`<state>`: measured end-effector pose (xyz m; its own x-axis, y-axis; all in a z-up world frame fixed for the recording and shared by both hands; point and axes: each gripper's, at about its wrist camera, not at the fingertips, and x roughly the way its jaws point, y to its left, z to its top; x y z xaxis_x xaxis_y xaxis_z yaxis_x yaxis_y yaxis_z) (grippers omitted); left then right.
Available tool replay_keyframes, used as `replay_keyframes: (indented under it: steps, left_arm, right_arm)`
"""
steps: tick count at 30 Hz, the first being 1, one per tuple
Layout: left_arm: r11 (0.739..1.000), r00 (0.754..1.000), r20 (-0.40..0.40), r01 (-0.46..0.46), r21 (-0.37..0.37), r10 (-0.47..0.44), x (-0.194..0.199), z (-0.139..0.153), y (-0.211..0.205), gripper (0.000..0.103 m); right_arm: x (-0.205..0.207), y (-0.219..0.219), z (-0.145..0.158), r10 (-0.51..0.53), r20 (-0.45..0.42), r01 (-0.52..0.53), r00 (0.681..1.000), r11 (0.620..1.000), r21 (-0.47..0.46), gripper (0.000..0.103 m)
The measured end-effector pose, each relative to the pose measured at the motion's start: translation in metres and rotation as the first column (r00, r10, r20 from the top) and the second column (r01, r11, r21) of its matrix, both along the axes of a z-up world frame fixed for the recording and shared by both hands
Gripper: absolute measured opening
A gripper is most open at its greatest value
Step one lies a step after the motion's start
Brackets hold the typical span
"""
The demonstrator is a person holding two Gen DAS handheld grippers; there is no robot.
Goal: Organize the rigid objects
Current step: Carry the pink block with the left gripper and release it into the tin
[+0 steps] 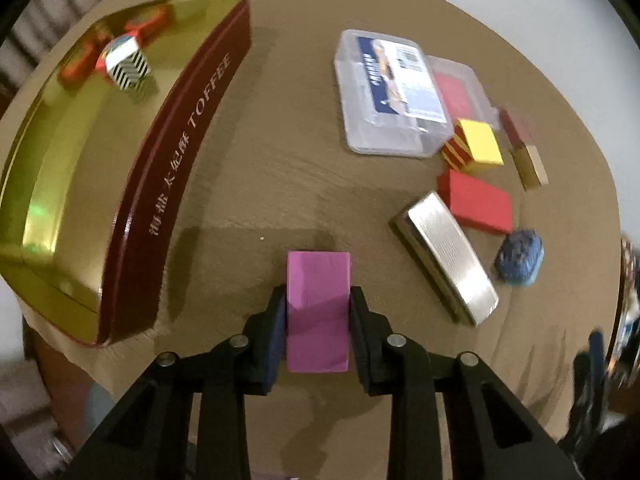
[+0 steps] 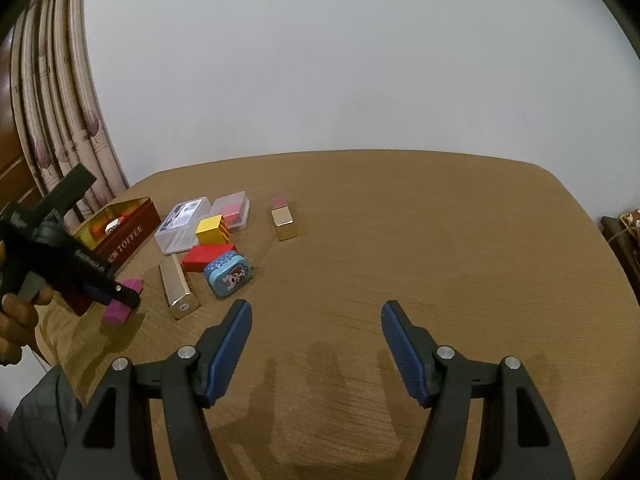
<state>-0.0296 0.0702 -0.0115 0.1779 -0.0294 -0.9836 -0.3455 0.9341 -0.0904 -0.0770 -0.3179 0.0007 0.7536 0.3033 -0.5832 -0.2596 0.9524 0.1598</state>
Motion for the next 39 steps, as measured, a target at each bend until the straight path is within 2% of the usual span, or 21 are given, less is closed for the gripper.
replay_keyframes:
  steps: [2, 4, 6, 8, 10, 13, 14, 16, 19, 20, 24, 30, 34, 37, 39]
  left_arm:
    - [0.998, 0.998, 0.028, 0.060, 0.010, -0.060, -0.005, 0.010, -0.001, 0.026]
    - [0.993, 0.990, 0.081, 0.116, 0.013, -0.117, -0.018, 0.032, 0.003, 0.026]
    - [0.991, 0.983, 0.126, 0.132, 0.019, -0.133, -0.027, 0.053, 0.013, 0.026]
    - [0.992, 0.977, 0.172, 0.124, 0.037, -0.128, -0.035, 0.077, 0.029, 0.026]
    - [0.991, 0.972, 0.205, 0.101, 0.088, -0.118, -0.040, 0.096, 0.062, 0.026]
    - [0.992, 0.979, 0.195, 0.036, 0.124, -0.060, -0.031, 0.104, 0.099, 0.026]
    - [0.992, 0.983, 0.176, 0.027, 0.123, -0.049, -0.022, 0.103, 0.112, 0.026]
    - [0.985, 0.988, 0.154, 0.000, 0.172, -0.026, -0.015, 0.095, 0.142, 0.026]
    - [0.968, 0.993, 0.117, -0.005, 0.251, -0.025, 0.005, 0.070, 0.163, 0.026]
    - [0.963, 0.993, 0.113, -0.005, 0.270, -0.027, -0.002, 0.069, 0.167, 0.026]
    - [0.947, 0.995, 0.092, -0.001, 0.322, -0.030, 0.030, 0.042, 0.183, 0.026]
    - [0.948, 0.997, 0.078, -0.005, 0.320, -0.021, 0.055, 0.013, 0.205, 0.027]
    - [0.946, 0.997, 0.078, -0.010, 0.323, -0.017, 0.063, 0.005, 0.213, 0.027]
    - [0.949, 0.995, 0.083, 0.018, 0.315, -0.046, 0.061, 0.006, 0.206, 0.035]
    - [0.944, 0.990, 0.117, 0.031, 0.329, -0.073, 0.057, 0.012, 0.203, 0.044]
  right_arm:
    - [0.000, 0.000, 0.000, -0.001, 0.000, 0.001, 1.000, 1.000, -0.003, 0.069]
    - [0.000, 0.001, 0.000, -0.003, 0.001, 0.003, 1.000, 1.000, -0.007, 0.069]
    - [0.001, 0.002, -0.001, -0.004, -0.006, 0.004, 1.000, 1.000, -0.014, 0.069]
    - [0.002, 0.004, -0.002, -0.009, -0.012, 0.009, 1.000, 1.000, -0.026, 0.069]
    - [0.003, 0.008, -0.002, -0.017, -0.015, 0.017, 1.000, 0.998, -0.052, 0.069]
    - [0.004, 0.020, -0.001, -0.018, -0.011, 0.017, 1.000, 0.996, -0.092, 0.069]
    - [0.005, 0.025, 0.000, -0.006, -0.022, 0.004, 1.000, 0.997, -0.079, 0.069]
    - [0.006, 0.038, 0.001, 0.002, -0.032, -0.004, 0.999, 0.998, -0.063, 0.069]
    - [0.009, 0.057, 0.002, 0.036, -0.036, -0.037, 0.999, 0.999, -0.034, 0.069]
    - [0.011, 0.064, 0.001, 0.039, -0.039, -0.040, 0.998, 0.999, -0.037, 0.069]
    - [0.018, 0.086, -0.003, 0.064, -0.056, -0.065, 0.996, 0.998, -0.027, 0.069]
    - [0.021, 0.098, -0.008, 0.067, -0.063, -0.070, 0.996, 0.997, -0.044, 0.069]
    - [0.024, 0.088, -0.009, 0.060, -0.066, -0.060, 0.996, 0.998, 0.014, 0.069]
    - [0.022, 0.081, -0.007, 0.065, -0.054, -0.062, 0.996, 0.996, 0.058, 0.069]
    - [0.021, 0.082, -0.006, 0.083, -0.048, -0.079, 0.995, 0.995, 0.066, 0.069]
